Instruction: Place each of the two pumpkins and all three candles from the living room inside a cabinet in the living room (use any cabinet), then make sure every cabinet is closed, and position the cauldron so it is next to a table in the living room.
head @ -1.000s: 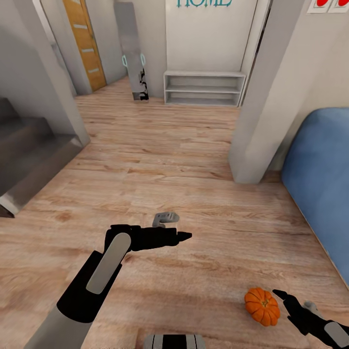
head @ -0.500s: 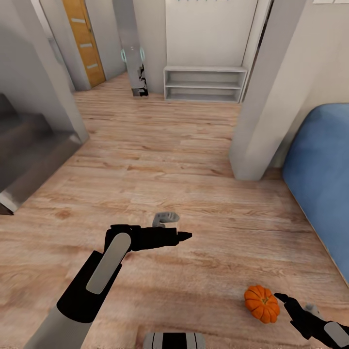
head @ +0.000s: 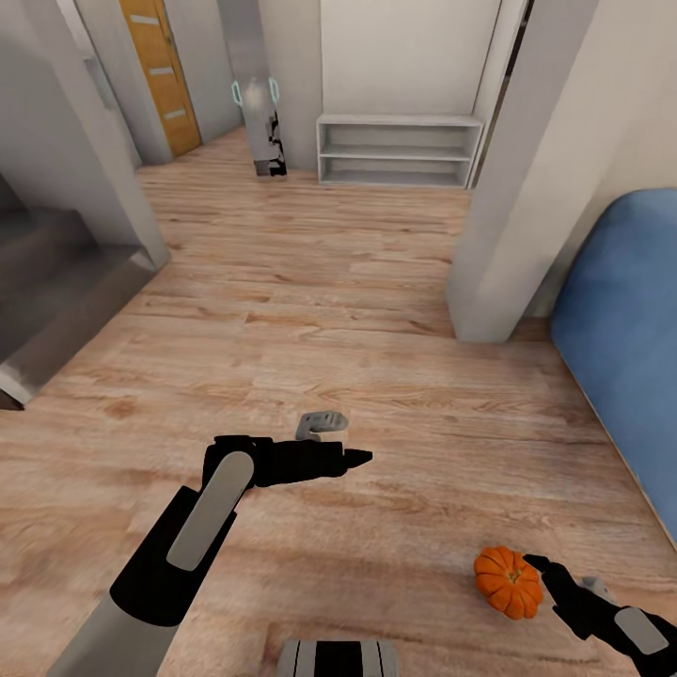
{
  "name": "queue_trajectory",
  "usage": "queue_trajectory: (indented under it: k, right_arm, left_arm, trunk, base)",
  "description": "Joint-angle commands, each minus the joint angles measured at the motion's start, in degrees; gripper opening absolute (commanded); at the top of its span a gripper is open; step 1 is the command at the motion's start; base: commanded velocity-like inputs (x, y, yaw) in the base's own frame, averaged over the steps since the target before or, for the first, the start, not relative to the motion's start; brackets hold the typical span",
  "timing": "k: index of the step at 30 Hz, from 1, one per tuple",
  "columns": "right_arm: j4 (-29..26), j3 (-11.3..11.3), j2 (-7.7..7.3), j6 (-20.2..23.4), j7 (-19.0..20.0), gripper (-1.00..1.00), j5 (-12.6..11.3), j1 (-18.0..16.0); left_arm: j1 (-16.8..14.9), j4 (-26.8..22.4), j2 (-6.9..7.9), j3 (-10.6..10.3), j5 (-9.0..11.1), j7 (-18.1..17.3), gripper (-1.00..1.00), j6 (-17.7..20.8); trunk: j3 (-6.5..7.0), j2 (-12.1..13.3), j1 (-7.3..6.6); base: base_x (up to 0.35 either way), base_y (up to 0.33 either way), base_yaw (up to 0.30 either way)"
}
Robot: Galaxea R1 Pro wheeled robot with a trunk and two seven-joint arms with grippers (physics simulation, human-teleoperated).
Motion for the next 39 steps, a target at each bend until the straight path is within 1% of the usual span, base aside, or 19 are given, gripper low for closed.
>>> queue_trajectory:
  k: [1,3,9,13,16,21,27,32,38,39]
  right_arm:
    - [0.0,-0.3,0.45,0.1,0.0,1.0,0.0,-0.1]
    - [0.0,-0.3,0.94,-0.7,-0.2,1.0,0.0,-0.2]
    - [-0.1,-0.3,1.23,-1.6,-2.8,1.0,-0.1,-0.5]
    - [-0.1,-0.4,1.19,-1.8,-3.5,1.0,-0.1,-0.6]
    - [-0.1,-0.4,1.19,-1.8,-3.6,1.0,-0.1,-0.6]
    - [-0.2,-0.4,1.11,-1.8,-3.7,1.0,-0.1,-0.7]
    - [-0.5,-0.5,0.69,-1.6,-3.6,1.0,-0.1,-0.7]
    - [-0.6,-0.6,0.19,-1.4,-3.2,1.0,-0.1,-1.9]
    - [-0.6,-0.6,0.0,-1.2,-3.0,1.0,0.0,-2.8]
    - [-0.5,-0.6,-0.02,-1.2,-3.0,1.0,0.0,-3.1]
  left_arm:
    - [0.0,0.0,-0.01,0.0,0.6,0.6,1.0,0.1]
    - [0.0,0.0,-0.01,0.0,0.6,0.5,1.0,0.1]
    - [0.0,0.0,-0.01,0.0,0.6,0.5,1.0,0.1]
    - [0.0,0.0,-0.01,0.0,0.6,0.5,1.0,0.1]
    - [0.0,0.0,-0.01,-0.1,0.6,0.5,1.0,0.1]
    - [0.0,0.0,-0.01,-0.1,0.6,0.5,1.0,0.1]
    - [0.0,0.0,-0.01,-0.1,0.6,0.5,1.0,0.1]
    - [0.0,0.0,-0.01,-0.1,0.6,0.5,1.0,0.1]
    - [0.0,0.0,-0.01,-0.1,0.6,0.5,1.0,0.1]
    - [0.0,0.0,-0.01,-0.1,0.6,0.5,1.0,0.1]
  trunk:
    - [-0.04,0.0,-0.01]
    - [-0.04,0.0,-0.01]
    - [-1.37,-0.1,0.14]
    - [-1.37,-0.1,0.14]
    - [-1.37,-0.1,0.14]
    - [-2.48,-0.2,0.27]
    - [-2.48,-0.2,0.27]
    - [-2.48,-0.2,0.27]
    - [-3.81,-0.2,0.43]
    - [-3.81,-0.2,0.43]
  base:
    - [0.0,0.0,0.0]
    - [0.0,0.0,0.0]
    - [0.0,0.0,0.0]
    - [0.0,0.0,0.0]
    - [0.0,0.0,0.0]
    - [0.0,0.0,0.0]
    - [0.0,0.0,0.0]
    - [0.0,0.0,0.0]
    - [0.0,0.0,0.0]
    - [0.0,0.0,0.0]
